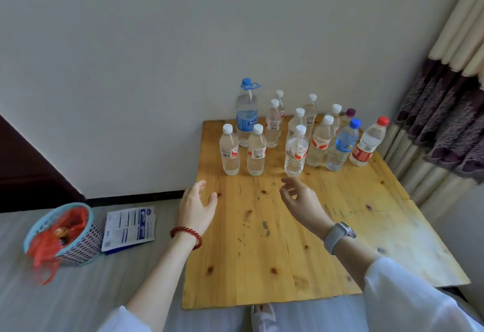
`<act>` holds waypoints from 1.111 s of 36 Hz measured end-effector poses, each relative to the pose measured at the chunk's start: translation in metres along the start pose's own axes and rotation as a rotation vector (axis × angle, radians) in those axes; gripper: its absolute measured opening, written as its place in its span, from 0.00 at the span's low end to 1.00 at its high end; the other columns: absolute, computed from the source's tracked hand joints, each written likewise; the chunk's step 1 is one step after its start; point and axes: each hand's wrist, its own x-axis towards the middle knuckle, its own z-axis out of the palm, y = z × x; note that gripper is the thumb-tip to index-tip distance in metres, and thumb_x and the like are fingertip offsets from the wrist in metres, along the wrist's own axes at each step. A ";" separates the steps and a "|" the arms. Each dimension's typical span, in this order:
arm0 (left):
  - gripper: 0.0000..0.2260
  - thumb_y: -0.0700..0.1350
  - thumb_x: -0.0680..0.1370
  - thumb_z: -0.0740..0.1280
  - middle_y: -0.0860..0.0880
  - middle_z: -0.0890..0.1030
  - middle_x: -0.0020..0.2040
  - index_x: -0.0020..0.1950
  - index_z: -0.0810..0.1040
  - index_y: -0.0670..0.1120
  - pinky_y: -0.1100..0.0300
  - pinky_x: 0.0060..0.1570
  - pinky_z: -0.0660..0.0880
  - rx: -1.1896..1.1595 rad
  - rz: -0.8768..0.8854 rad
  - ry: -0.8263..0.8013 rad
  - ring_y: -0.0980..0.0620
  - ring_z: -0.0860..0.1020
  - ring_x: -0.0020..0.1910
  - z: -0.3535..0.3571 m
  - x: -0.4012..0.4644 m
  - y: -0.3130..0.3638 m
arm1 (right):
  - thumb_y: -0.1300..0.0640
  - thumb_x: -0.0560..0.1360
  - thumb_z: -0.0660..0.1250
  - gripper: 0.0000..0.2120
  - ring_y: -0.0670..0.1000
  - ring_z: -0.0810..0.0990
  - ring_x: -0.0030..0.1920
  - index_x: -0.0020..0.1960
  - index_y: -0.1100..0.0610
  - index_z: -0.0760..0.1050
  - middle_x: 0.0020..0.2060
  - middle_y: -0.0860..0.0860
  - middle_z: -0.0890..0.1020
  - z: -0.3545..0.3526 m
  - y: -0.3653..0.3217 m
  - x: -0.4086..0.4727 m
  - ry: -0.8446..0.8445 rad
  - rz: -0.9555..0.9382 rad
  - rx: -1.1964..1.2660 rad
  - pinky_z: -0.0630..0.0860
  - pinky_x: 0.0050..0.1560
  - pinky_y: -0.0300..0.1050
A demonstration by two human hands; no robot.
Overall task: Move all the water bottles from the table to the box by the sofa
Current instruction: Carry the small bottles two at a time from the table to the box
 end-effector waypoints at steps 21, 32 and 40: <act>0.35 0.45 0.70 0.72 0.46 0.65 0.68 0.71 0.56 0.45 0.69 0.52 0.65 -0.234 -0.206 0.018 0.53 0.66 0.62 0.166 0.235 -0.030 | 0.56 0.70 0.71 0.45 0.48 0.58 0.72 0.75 0.51 0.43 0.73 0.49 0.58 0.096 0.080 0.263 -0.274 0.161 0.277 0.57 0.71 0.43; 0.32 0.46 0.69 0.73 0.53 0.69 0.59 0.68 0.61 0.47 0.74 0.46 0.67 -0.279 -0.083 -0.093 0.55 0.70 0.58 0.155 0.250 -0.043 | 0.56 0.71 0.71 0.34 0.42 0.72 0.56 0.68 0.51 0.54 0.55 0.40 0.69 0.095 0.072 0.268 -0.248 0.168 0.354 0.70 0.50 0.28; 0.27 0.61 0.64 0.69 0.60 0.72 0.57 0.59 0.63 0.61 0.68 0.53 0.72 -0.439 -0.008 -0.080 0.62 0.73 0.58 0.119 0.208 -0.030 | 0.35 0.68 0.64 0.34 0.48 0.67 0.66 0.69 0.43 0.57 0.64 0.47 0.69 0.077 0.052 0.208 -0.095 0.145 0.263 0.67 0.67 0.55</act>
